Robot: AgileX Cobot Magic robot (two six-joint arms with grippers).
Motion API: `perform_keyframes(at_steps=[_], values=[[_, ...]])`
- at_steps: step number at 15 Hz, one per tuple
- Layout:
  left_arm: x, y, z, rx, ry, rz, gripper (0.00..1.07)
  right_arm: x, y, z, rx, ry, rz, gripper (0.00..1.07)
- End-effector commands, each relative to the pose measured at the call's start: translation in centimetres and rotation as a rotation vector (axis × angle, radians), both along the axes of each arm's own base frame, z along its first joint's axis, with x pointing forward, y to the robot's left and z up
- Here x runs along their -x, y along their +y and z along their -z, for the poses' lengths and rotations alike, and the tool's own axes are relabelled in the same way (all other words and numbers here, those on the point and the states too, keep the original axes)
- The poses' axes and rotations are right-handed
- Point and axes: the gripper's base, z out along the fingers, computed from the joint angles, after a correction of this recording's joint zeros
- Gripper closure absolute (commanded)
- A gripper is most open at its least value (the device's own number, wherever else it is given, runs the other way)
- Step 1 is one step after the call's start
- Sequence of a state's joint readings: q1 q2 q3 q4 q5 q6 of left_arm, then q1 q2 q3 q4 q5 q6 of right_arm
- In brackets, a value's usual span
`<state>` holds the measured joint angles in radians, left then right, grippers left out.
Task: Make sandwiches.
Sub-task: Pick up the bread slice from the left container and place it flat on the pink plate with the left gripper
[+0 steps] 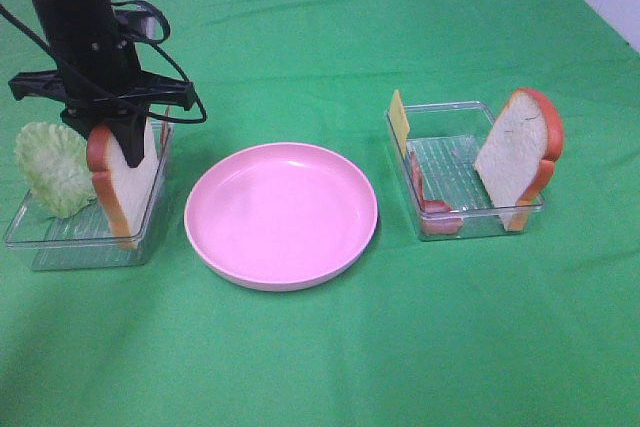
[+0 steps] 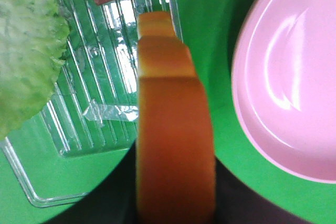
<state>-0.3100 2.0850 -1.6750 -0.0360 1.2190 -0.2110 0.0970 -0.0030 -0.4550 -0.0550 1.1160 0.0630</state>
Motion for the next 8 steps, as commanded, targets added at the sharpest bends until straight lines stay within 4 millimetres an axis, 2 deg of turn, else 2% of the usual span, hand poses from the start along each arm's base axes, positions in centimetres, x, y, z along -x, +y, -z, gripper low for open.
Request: perform_keyframes(at_steps=[1, 2, 3, 4, 5, 7, 8], values=[[1.4, 0.3, -2.6, -0.017, 0.036, -0.008, 1.07, 0.3, 0.0, 0.0, 0.010, -0.038, -0.009, 0.14], [1.6, 0.4, -3.5, -0.014, 0.013, -0.019, 1.07, 0.3, 0.0, 0.0, 0.010, -0.038, -0.009, 0.14], [2.8, 0.3, -6.8, 0.055, -0.050, -0.032, 1.07, 0.3, 0.0, 0.0, 0.010, -0.038, -0.009, 0.14], [3.6, 0.2, -8.7, 0.110, -0.083, -0.035, 1.07, 0.3, 0.0, 0.0, 0.010, -0.038, -0.009, 0.14], [3.9, 0.1, -9.4, 0.138, -0.095, -0.034, 1.07, 0.3, 0.0, 0.0, 0.010, -0.038, -0.009, 0.14], [5.5, -0.2, -12.4, 0.241, -0.152, 0.039, 1.07, 0.3, 0.0, 0.0, 0.010, -0.038, -0.009, 0.14], [5.8, -0.4, -12.9, 0.276, -0.159, 0.076, 1.07, 0.3, 0.0, 0.0, 0.010, -0.038, -0.009, 0.14]])
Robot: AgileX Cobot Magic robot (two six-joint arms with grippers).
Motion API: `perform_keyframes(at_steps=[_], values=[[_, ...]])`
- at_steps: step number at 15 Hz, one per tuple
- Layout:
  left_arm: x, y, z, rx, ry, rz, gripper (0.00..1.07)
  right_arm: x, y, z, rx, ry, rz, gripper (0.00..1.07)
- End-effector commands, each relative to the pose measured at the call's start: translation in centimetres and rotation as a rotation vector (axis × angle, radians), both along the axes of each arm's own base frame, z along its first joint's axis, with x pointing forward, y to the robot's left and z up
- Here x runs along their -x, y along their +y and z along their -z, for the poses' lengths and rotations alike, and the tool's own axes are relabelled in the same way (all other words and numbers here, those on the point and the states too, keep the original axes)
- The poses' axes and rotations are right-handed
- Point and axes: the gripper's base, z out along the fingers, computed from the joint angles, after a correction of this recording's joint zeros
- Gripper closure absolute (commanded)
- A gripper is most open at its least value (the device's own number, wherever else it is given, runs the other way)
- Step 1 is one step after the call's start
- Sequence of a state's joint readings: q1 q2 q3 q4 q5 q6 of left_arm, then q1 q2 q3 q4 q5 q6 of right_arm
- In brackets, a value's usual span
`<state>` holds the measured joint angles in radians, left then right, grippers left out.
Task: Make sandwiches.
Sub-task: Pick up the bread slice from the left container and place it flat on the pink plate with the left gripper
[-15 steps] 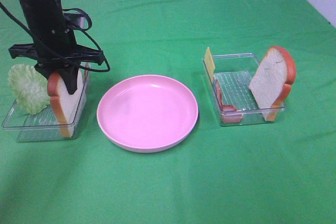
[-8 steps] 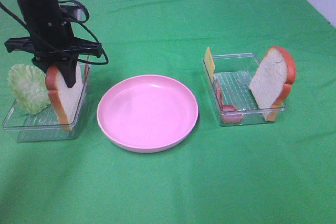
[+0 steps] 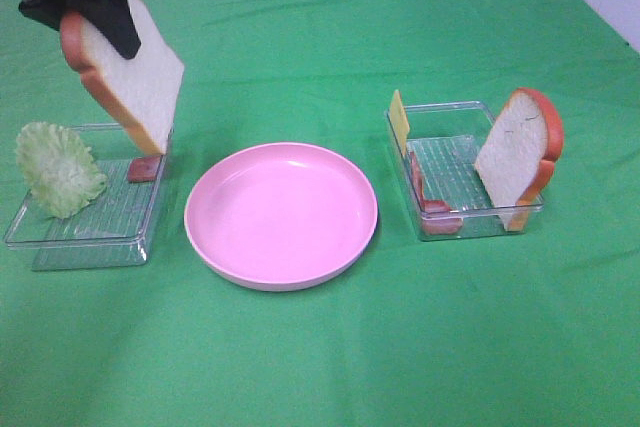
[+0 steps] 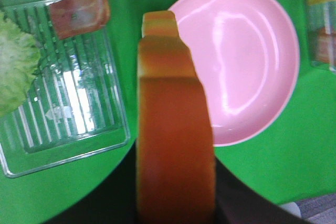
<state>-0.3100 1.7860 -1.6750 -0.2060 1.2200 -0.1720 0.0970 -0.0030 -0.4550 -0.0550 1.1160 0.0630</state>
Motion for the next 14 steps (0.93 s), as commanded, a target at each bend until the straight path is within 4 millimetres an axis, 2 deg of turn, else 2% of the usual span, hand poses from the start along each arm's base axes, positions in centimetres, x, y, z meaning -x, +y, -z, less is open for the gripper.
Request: perform_keyframes(at_steps=[1, 3, 6, 9, 11, 14], values=[[1.3, -0.7, -0.5, 0.054, 0.066, 0.103, 1.07, 0.3, 0.0, 0.0, 0.010, -0.038, -0.009, 0.14], [0.2, -1.7, 0.9, 0.125, 0.072, 0.139, 1.07, 0.3, 0.0, 0.0, 0.010, -0.038, -0.009, 0.14], [-1.6, -3.3, 4.8, 0.217, 0.156, 0.178, 1.07, 0.3, 0.0, 0.0, 0.010, -0.038, -0.009, 0.14], [-2.9, -4.4, 7.4, 0.307, 0.157, 0.151, 1.07, 0.3, 0.0, 0.0, 0.010, -0.038, -0.009, 0.14], [-3.2, -4.8, 9.4, 0.399, 0.099, 0.062, 1.07, 0.3, 0.0, 0.0, 0.010, -0.038, -0.009, 0.14], [-2.9, -5.1, 12.5, 0.423, 0.159, 0.046, 1.07, 0.3, 0.0, 0.0, 0.010, -0.038, -0.009, 0.14]])
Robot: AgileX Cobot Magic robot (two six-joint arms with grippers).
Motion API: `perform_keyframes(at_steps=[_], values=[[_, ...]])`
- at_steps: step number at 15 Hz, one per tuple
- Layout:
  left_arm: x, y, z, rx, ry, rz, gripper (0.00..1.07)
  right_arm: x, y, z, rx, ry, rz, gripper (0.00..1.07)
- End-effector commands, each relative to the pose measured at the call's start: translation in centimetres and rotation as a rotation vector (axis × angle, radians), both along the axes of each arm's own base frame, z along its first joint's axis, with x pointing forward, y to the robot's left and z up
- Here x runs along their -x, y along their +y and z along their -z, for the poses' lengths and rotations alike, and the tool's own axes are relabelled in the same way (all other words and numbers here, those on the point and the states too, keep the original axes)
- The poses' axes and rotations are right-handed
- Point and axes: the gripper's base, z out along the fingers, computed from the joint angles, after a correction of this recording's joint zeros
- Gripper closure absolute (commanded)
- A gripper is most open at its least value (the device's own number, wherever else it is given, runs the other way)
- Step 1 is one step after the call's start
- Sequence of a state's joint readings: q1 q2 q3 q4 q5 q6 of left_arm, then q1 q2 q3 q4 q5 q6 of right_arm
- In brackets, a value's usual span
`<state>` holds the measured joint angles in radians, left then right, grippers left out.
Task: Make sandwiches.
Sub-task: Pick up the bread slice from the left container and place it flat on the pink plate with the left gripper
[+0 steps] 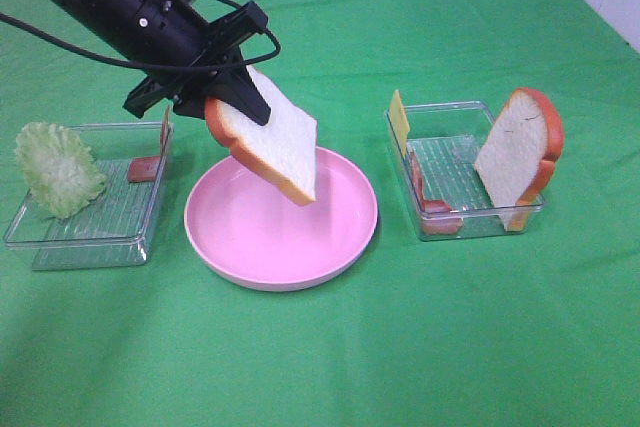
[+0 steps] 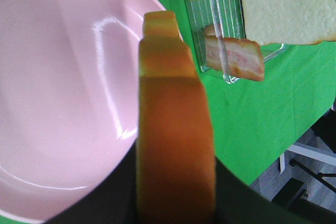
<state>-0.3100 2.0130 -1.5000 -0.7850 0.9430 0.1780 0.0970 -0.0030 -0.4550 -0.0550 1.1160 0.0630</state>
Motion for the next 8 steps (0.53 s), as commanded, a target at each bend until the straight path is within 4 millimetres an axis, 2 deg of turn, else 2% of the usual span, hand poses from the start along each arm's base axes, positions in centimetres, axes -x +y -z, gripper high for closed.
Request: perform_keyframes(at_steps=[1, 6, 8], values=[[-0.1, -0.8, 1.9, 0.017, 0.038, 0.009, 1.07, 0.3, 0.0, 0.0, 0.010, -0.038, -0.009, 0.14], [0.5, -3.3, 4.6, -0.001, 0.052, 0.072, 1.07, 0.3, 0.0, 0.0, 0.010, -0.038, -0.009, 0.14], [0.4, -3.6, 5.2, -0.006, 0.049, 0.059, 1.07, 0.3, 0.0, 0.0, 0.010, -0.038, -0.009, 0.14]])
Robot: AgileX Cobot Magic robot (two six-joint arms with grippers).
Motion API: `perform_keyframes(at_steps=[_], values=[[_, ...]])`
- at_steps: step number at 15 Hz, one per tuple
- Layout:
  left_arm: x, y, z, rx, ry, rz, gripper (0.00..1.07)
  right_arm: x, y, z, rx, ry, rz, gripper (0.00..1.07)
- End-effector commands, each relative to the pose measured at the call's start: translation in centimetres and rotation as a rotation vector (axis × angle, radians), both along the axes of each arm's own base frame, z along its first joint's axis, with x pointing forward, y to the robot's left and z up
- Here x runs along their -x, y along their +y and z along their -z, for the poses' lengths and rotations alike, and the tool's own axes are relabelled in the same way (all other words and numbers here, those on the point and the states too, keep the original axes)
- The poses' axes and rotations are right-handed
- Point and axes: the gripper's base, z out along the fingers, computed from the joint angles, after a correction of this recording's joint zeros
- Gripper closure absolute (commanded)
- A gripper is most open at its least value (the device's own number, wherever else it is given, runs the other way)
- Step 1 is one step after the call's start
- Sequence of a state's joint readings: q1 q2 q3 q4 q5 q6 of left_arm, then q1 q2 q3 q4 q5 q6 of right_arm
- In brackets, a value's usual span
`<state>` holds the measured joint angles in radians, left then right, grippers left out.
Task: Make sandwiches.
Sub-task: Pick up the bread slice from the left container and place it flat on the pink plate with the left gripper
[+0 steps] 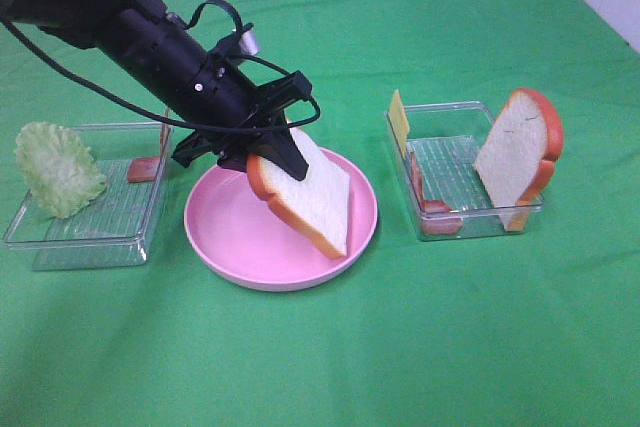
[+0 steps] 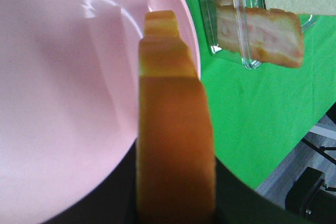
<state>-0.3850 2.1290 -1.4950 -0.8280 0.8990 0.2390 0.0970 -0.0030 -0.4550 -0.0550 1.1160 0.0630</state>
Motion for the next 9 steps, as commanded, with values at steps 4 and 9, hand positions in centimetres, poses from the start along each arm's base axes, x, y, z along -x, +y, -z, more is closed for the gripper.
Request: perform_keyframes(at_steps=[4, 9], values=[[-0.37, -0.40, 0.78, 0.018, -0.008, -0.043, 1.07, 0.26, -0.04, -0.04, 0.010, -0.038, -0.009, 0.14], [-0.36, -0.39, 1.08, 0.017, 0.003, -0.041, 1.07, 0.26, -0.04, -0.04, 0.010, -0.038, -0.009, 0.14]])
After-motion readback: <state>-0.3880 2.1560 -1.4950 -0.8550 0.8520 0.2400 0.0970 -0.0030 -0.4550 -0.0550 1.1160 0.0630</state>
